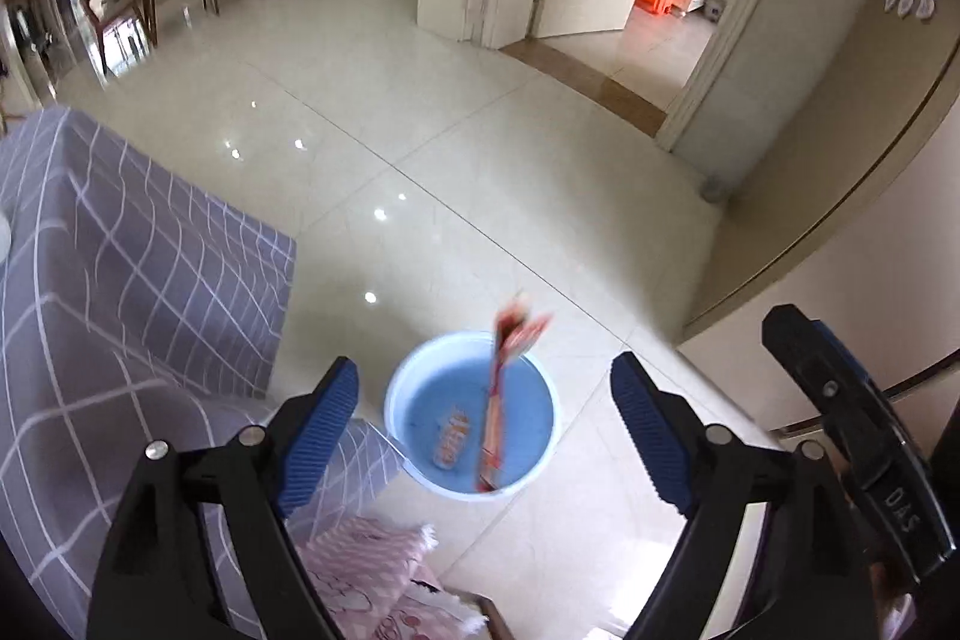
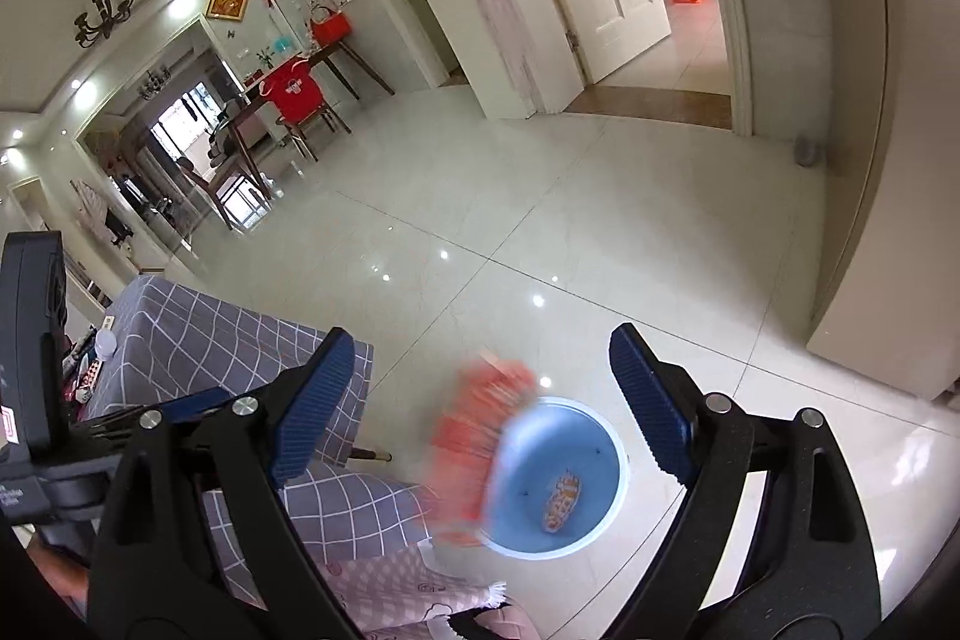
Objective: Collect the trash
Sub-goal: 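Carry both items over the blue basin and open both tools to drop them, then grasp the blue toothpaste box with the left tool while the right tool grasps the newspaper bundle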
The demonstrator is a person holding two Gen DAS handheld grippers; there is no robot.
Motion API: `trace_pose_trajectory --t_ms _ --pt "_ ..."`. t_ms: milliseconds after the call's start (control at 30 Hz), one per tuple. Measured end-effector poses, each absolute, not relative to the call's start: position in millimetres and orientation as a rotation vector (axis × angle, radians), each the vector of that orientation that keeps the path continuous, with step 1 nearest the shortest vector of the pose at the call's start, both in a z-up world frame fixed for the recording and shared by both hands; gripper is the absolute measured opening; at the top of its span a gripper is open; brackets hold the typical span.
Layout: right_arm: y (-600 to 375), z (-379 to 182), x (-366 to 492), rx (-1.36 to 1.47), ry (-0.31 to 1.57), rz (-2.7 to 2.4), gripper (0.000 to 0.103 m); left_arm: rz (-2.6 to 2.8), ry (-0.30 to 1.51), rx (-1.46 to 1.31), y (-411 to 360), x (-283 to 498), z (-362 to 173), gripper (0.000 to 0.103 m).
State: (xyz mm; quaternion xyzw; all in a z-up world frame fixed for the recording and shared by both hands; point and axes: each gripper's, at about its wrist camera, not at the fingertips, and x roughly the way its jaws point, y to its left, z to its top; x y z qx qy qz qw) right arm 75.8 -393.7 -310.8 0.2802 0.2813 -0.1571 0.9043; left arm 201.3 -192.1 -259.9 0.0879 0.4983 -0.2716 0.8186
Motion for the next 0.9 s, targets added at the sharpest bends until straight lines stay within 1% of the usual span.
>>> trace_pose_trajectory --t_ms 133,433,567,700,833,900 --pt "-388 -308 76 0.576 0.596 -0.306 0.086 -0.529 1.029 0.198 -180 196 -248 0.084" --pt "-343 -279 90 0.534 0.606 -0.166 0.086 -0.370 0.872 0.261 -131 169 -194 0.084" --pt "-310 -262 100 0.507 0.597 -0.081 0.085 -0.235 0.809 0.208 -81 162 -167 0.084" --pt "-266 -242 114 0.471 0.576 0.022 0.086 -0.107 0.758 0.093 -20 159 -145 0.084" --pt "-227 -229 133 0.430 0.584 0.112 0.086 0.030 0.710 0.043 33 155 -136 0.084" --pt "-203 -225 143 0.403 0.598 0.158 0.086 0.107 0.719 0.017 59 161 -138 0.084"
